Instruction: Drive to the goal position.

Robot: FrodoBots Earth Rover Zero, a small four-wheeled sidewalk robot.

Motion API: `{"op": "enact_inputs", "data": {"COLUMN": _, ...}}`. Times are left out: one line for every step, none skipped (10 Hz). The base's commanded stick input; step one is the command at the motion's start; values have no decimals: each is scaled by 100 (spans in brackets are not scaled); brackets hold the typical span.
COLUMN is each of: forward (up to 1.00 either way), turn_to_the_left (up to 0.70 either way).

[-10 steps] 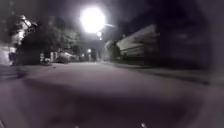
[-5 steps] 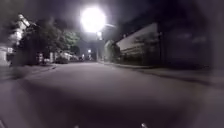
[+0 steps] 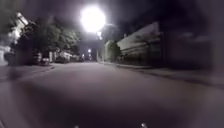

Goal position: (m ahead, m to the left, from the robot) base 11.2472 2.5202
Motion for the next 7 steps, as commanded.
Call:
{"op": "enact_inputs", "data": {"forward": 50, "turn_to_the_left": 0}}
{"op": "enact_inputs", "data": {"forward": 50, "turn_to_the_left": 0}}
{"op": "enact_inputs", "data": {"forward": 50, "turn_to_the_left": 0}}
{"op": "enact_inputs", "data": {"forward": 50, "turn_to_the_left": 0}}
{"op": "enact_inputs", "data": {"forward": 50, "turn_to_the_left": 0}}
{"op": "enact_inputs", "data": {"forward": 50, "turn_to_the_left": 0}}
{"op": "enact_inputs", "data": {"forward": 50, "turn_to_the_left": 0}}
